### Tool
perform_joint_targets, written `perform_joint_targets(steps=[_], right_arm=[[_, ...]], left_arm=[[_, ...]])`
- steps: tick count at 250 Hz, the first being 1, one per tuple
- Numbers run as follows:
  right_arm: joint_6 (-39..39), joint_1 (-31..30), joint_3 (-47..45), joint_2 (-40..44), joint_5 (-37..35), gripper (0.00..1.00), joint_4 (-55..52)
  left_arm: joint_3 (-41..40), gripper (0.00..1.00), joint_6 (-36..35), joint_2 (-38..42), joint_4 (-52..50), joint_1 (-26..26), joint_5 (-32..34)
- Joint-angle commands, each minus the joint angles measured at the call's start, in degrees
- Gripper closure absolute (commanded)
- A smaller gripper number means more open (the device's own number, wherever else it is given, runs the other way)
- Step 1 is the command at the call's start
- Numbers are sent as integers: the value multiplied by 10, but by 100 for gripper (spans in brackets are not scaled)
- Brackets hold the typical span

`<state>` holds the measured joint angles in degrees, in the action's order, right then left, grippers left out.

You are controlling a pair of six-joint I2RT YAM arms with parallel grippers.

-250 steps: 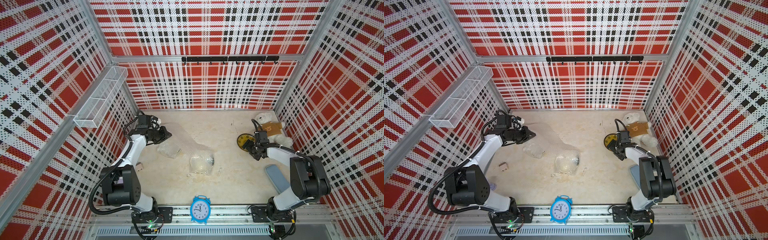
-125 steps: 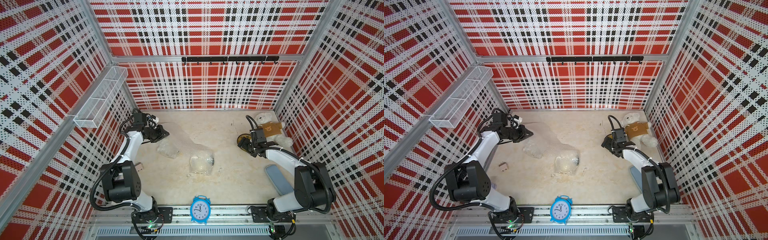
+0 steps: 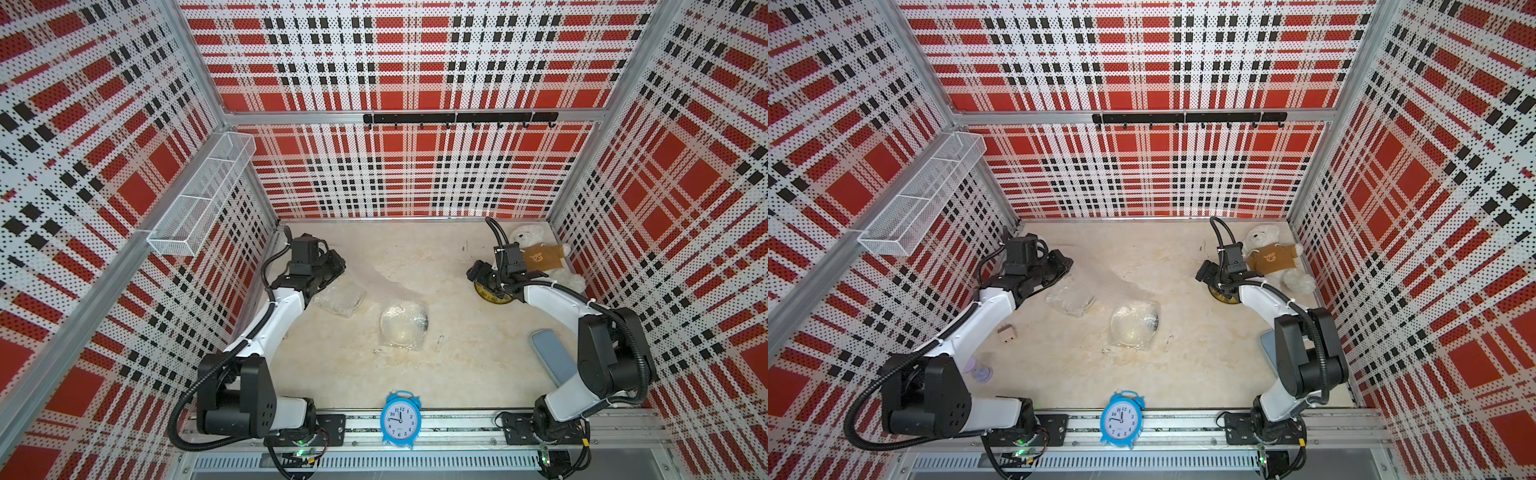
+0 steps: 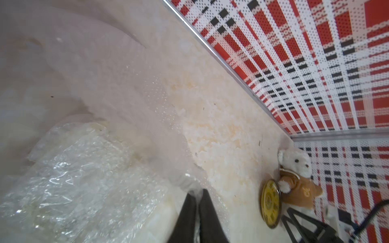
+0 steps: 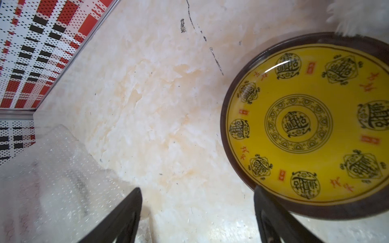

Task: Unpack dinner plates from bubble wrap
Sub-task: Place the bubble wrap at the center of the board.

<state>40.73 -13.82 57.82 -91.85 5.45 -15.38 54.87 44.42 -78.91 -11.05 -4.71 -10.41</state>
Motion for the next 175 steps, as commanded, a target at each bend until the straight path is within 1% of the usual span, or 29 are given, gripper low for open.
perform_joint_targets(steps=[1,22,37,63,84,101,151,175], right_arm=[[-17,-3,16,-10,11,15,22],[-18,-3,17,-16,21,15,26],[-19,-5,17,-19,27,15,30],[-21,-5,17,-20,26,15,31],[-22,-5,15,-21,26,15,34],[-22,-6,16,-23,25,15,35],[-21,-7,13,-28,23,15,39],[-21,-7,13,-33,27,15,40]], left_arm=[[-34,89,53,-9,124,-6,109],[-50,89,56,-28,179,-5,130],[-47,89,54,-48,206,-1,126],[-29,89,44,-83,227,3,111],[-11,88,22,-110,239,3,100],[-2,88,15,-126,239,2,104],[-35,86,15,-130,240,-26,183],[-53,86,27,-142,262,-38,216]])
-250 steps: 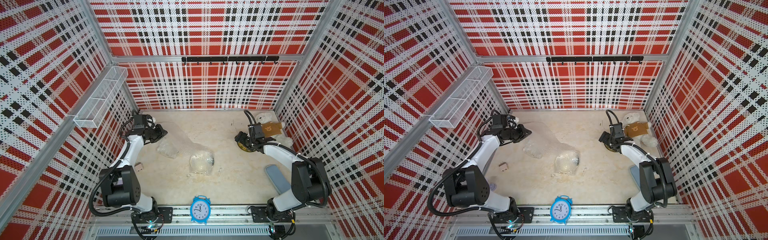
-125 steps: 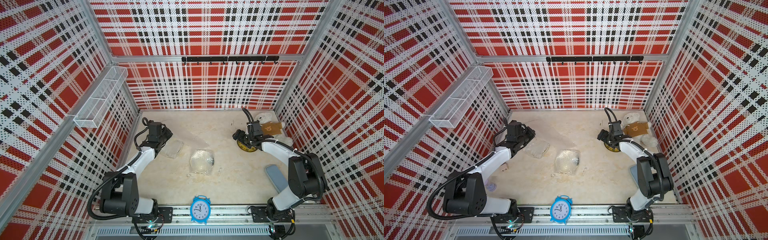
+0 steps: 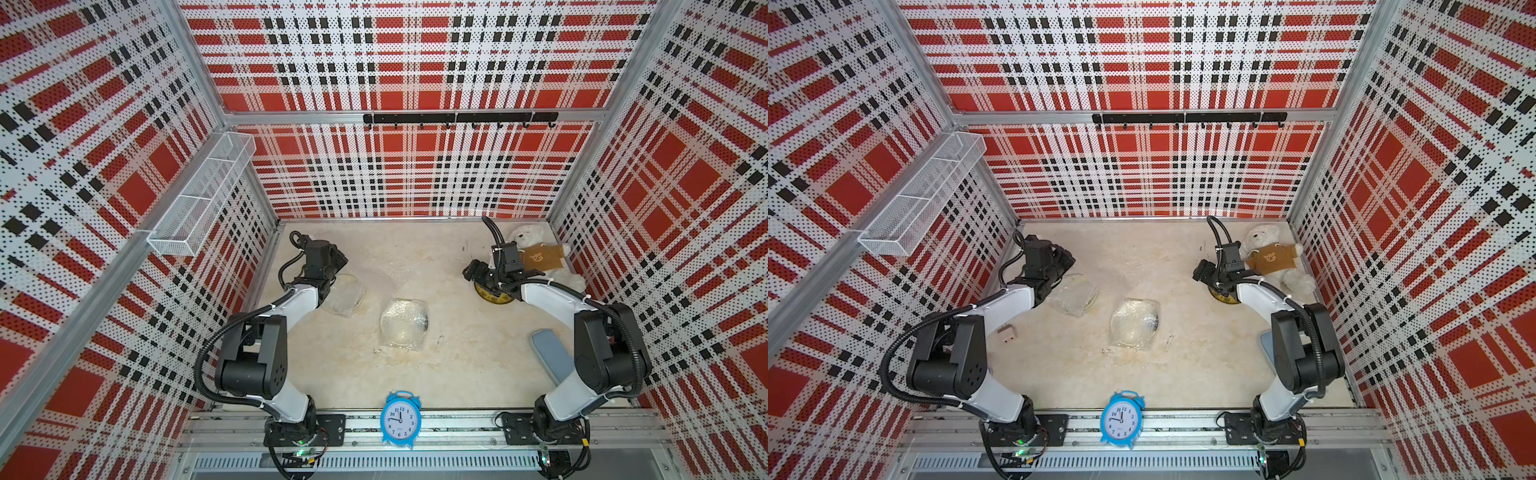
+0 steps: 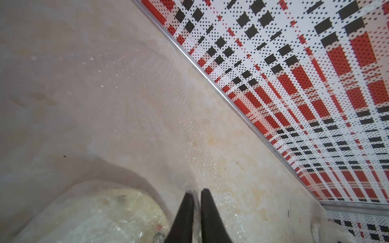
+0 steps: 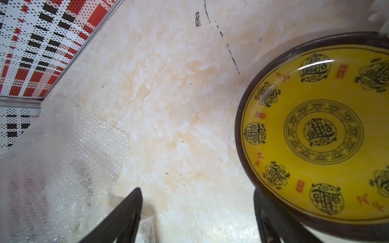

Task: Unpack dinner plates from bubble wrap
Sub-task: Place the bubble wrap at the center of the board.

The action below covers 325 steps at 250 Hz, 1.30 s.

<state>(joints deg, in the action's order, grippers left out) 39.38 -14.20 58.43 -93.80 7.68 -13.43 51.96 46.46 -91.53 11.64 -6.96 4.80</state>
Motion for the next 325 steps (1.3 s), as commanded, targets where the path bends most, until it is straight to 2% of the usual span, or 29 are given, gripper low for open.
perform_joint_targets(steps=[1,78,157,185,212,240,264,291,325], right_arm=[[-7,-4,6,-14,5,15,21],[-25,-9,18,-14,13,15,16],[-44,-11,46,-27,26,15,6],[-55,-15,63,-40,51,15,9],[-68,-27,93,-62,77,14,4],[-78,-39,155,-108,111,13,-20],[-101,-62,218,-155,111,14,-33],[-114,-90,286,-212,117,15,-37],[-101,-116,354,-282,119,17,-11]], left_arm=[[-25,86,7,-17,37,-16,65],[-58,87,81,-83,142,-23,101],[-72,86,153,-96,177,-59,220],[-71,84,165,-104,197,-78,235],[-74,77,166,-106,196,-86,234],[-86,57,163,-98,196,-88,217],[-99,39,156,-81,196,-87,206],[-107,28,131,-51,179,-84,181],[-112,8,98,2,129,-79,144]])
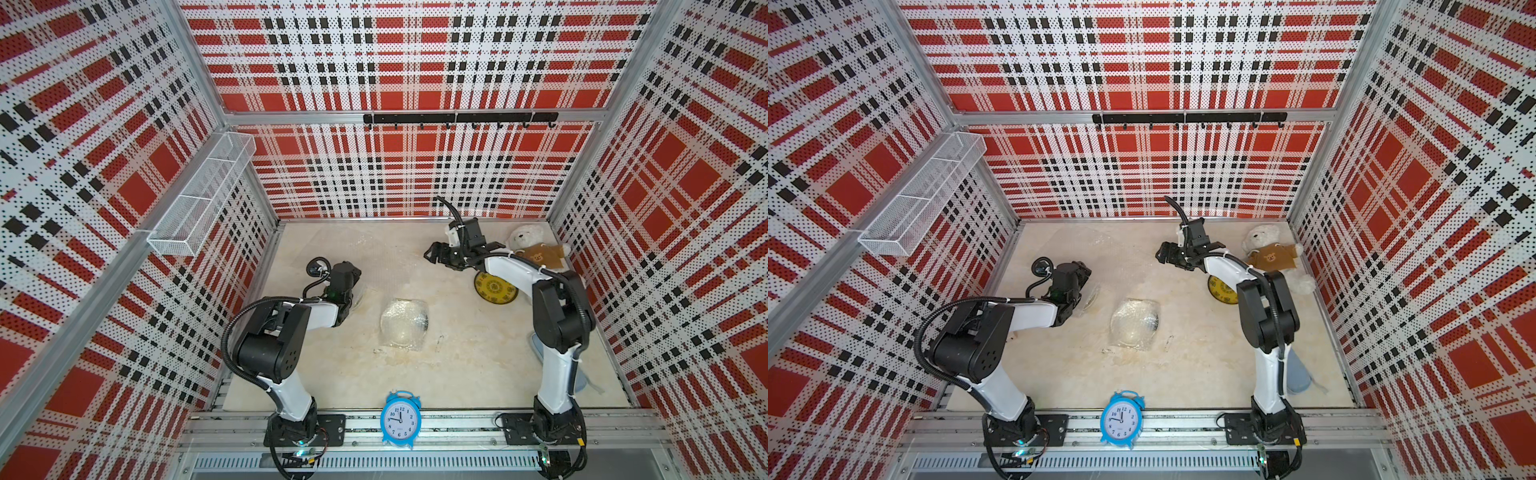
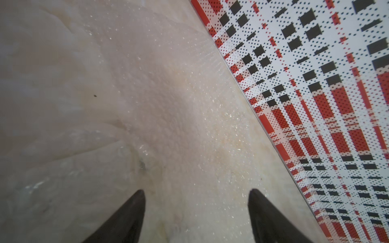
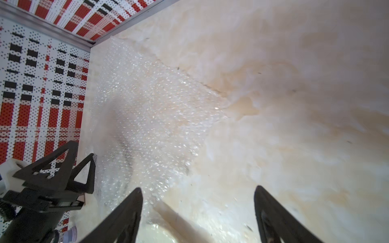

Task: Unpack dinner plates from bubble wrap
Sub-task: Place the bubble wrap at the center of the board.

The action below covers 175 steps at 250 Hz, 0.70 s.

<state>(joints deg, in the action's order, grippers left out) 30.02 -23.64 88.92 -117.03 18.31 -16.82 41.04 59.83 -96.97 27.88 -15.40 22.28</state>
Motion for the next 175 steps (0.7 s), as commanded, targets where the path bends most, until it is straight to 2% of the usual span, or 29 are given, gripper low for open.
perform_joint_targets(steps=[1,20,99,175], right_arm=[[-7,-22,50,-52,13,17,24],[5,-35,76,-84,13,18,49],[20,-62,136,-155,-7,18,66],[19,-65,190,-214,-34,18,53]], left_arm=[[-3,8,-37,58,-35,6,-34],[-1,0,-63,91,-69,13,-71],[15,1,-133,185,-205,76,-228],[16,1,-159,231,-253,131,-289]])
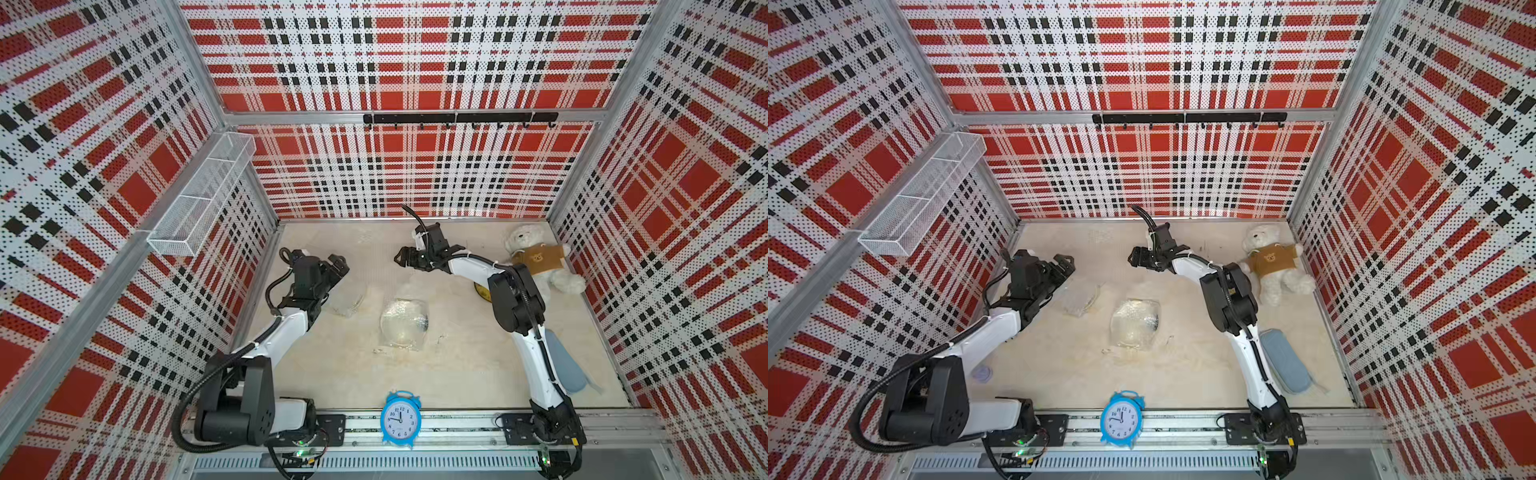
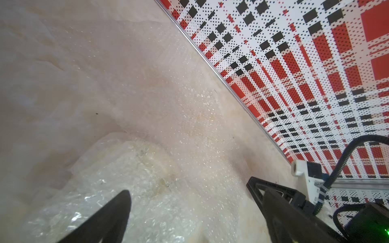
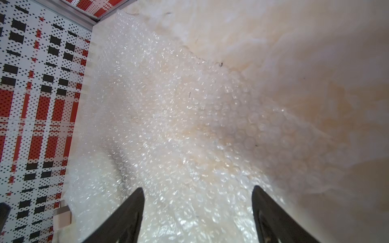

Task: Unpack dinner plates from bubble wrap
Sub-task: Place the bubble wrap at the center of the board, then adjust the bubble wrap at the center of the board.

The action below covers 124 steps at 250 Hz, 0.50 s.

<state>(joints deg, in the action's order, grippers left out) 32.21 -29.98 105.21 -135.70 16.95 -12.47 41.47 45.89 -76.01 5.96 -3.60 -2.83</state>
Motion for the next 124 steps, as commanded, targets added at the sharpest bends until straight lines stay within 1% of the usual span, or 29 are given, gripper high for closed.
perform_joint_targets(steps=[1,43,105,124], right_arm=[[-2,-2,28,-28,-21,18,10],[-17,-1,65,-51,-43,18,-7],[-47,1,166,-107,-77,17,-50],[-53,4,209,-129,-83,17,-66]], left_arm=[[12,1,-19,21,-34,14,-39],[12,1,-21,26,-41,30,-53],[9,1,-24,26,-47,48,-73],[9,0,-27,26,-51,56,-80]])
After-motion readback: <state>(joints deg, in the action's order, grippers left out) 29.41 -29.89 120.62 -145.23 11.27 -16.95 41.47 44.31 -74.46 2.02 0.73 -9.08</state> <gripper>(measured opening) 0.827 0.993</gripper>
